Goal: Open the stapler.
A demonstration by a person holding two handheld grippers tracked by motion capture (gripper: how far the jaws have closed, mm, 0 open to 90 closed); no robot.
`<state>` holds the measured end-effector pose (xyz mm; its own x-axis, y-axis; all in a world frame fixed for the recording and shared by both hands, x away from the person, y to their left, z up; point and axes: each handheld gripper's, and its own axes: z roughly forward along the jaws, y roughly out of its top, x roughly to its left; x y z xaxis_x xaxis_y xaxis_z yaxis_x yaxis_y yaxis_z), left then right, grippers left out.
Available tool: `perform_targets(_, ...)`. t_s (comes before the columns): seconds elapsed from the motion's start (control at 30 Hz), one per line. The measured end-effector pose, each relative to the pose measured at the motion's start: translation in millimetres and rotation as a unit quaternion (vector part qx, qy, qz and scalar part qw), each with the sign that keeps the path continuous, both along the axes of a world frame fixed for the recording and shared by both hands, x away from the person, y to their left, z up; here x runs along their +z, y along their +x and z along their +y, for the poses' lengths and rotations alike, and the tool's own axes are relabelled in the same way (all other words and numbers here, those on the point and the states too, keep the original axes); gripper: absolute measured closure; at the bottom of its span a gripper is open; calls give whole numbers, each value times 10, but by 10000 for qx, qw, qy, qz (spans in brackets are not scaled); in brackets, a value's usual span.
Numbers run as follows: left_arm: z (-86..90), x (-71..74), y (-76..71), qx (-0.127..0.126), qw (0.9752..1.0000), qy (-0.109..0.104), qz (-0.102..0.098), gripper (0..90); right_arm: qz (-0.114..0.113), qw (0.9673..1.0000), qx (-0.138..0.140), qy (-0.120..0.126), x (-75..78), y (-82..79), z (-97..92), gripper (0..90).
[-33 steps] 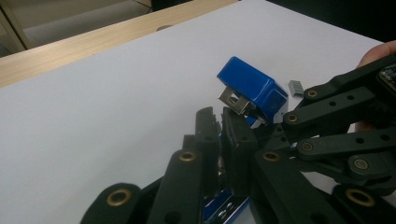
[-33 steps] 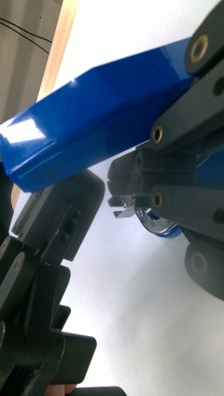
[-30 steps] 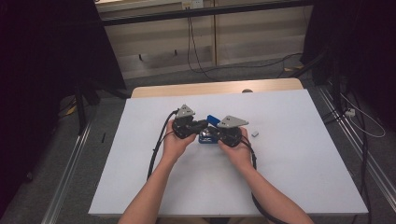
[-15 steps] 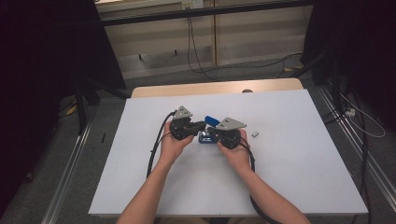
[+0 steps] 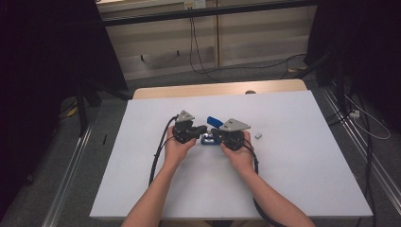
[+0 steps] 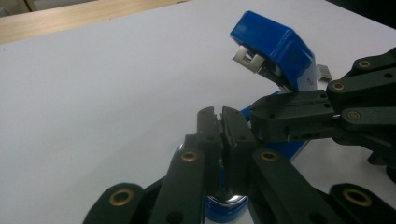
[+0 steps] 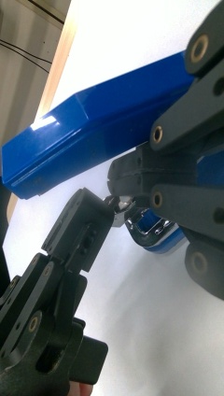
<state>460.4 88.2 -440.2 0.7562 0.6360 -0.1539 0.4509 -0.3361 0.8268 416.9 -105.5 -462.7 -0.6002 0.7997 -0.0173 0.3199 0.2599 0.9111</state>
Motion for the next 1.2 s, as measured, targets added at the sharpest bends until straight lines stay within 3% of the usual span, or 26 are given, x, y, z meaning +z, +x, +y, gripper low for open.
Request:
perform_targets(0.13,-20,-19,-18,-41,9998,182,-63,893,11,9999,50,-110,0,-17,53,900)
perform_targets(0.2,-25,-33,-33,0,9998,169,-72,900,-3,9999,8,-143,2,-19,77,900)
perform_targets(0.27,-18,-51,-24,51,10000,66,-1,900,-43,9998,-123,-117,12,-27,81,900)
perform_targets(0.33,-30,-67,-25,35,9998,188,-46,900,-48,9996,-271,-20,37,-32,68,900)
perform_targets(0.47,-55,-93,-31,73,9998,173,-18,900,-152,9987,-476,-6,81,-42,34,900)
perform_targets(0.63,-61,-101,-43,50,9996,251,-145,900,-182,9983,-554,33,87,-70,35,900)
perform_targets(0.73,-63,-110,-43,69,9998,172,-104,900,-357,9960,-814,63,115,-89,-14,900)
perform_targets(0.83,-71,-101,-49,71,9995,270,-161,900,-267,9960,-847,117,142,-79,-54,900)
perform_targets(1.03,-72,-115,-48,88,9997,169,-120,900,-295,9949,-964,-1,174,-85,-121,900)
perform_targets(1.2,-112,-93,-54,42,9991,387,-186,900,-231,9952,-951,-73,194,-83,-150,900)
